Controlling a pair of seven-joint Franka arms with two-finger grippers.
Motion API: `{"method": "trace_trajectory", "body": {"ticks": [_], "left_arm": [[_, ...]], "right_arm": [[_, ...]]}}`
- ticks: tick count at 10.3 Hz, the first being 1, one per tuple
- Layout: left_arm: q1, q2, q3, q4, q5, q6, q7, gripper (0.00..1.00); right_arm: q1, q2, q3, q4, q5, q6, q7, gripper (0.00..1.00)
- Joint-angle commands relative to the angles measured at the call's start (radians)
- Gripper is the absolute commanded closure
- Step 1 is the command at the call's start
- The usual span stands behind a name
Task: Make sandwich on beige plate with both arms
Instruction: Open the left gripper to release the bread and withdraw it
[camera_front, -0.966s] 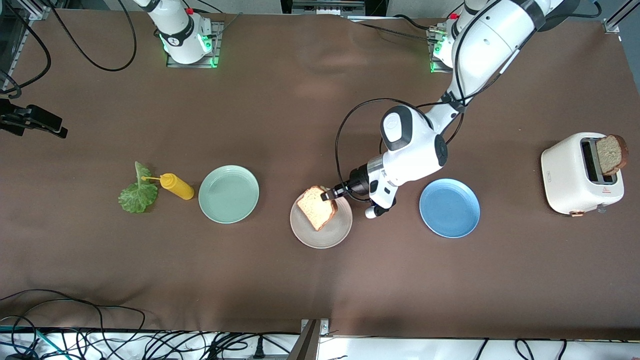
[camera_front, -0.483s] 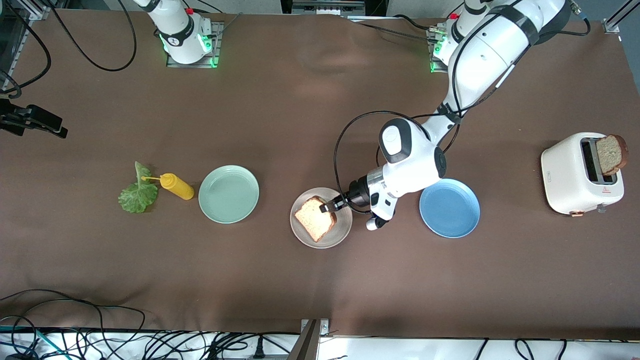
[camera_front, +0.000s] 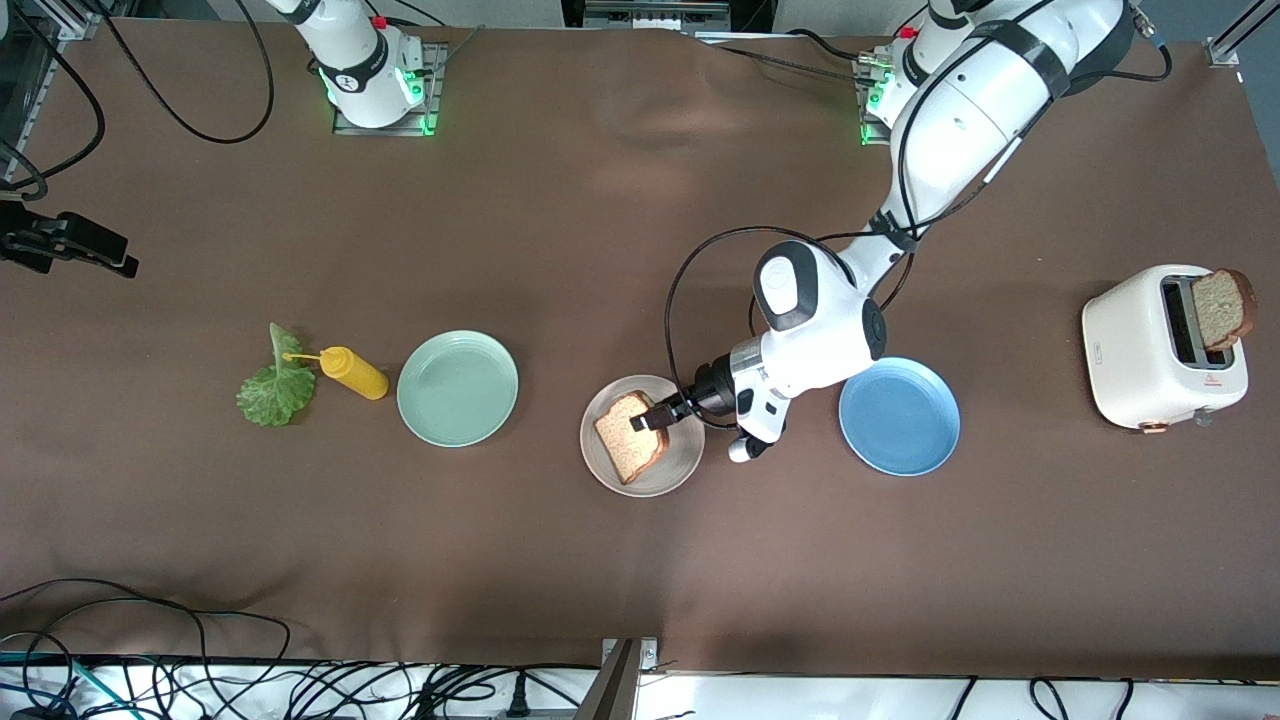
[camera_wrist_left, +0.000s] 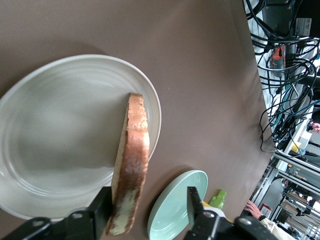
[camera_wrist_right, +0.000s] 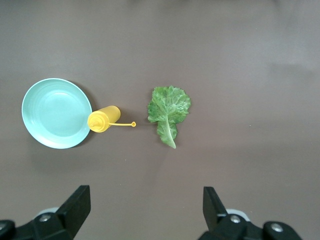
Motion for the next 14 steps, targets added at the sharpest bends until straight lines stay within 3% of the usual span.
{"method": "trace_trajectory", "body": {"ticks": [1, 6, 9, 12, 14], "left_arm": [[0.011, -0.006, 0.011, 0.006, -0.022, -0.004, 0.012, 0.00], [0.030, -0.011, 0.119, 0.004, 0.032, -0.108, 0.009, 0.00], [0.047, -0.119, 0.203, -0.037, 0.059, -0.285, 0.006, 0.00], [0.061, -0.225, 0.303, -0.025, 0.289, -0.549, -0.043, 0.00], [0.130, -0.290, 0.304, -0.028, 0.374, -0.685, -0.036, 0.00]], "right_arm": [[-0.004, 0.021, -0.001, 0.006, 0.016, -0.012, -0.008, 0.00], [-0.013, 0.065, -0.003, 0.003, 0.011, -0.013, -0.010, 0.00], [-0.018, 0.142, -0.003, 0.003, -0.004, 0.042, -0.010, 0.00], [-0.045, 0.272, -0.003, -0.012, -0.027, 0.149, -0.010, 0.00], [-0.059, 0.288, -0.003, -0.128, -0.028, 0.297, -0.019, 0.00]]}}
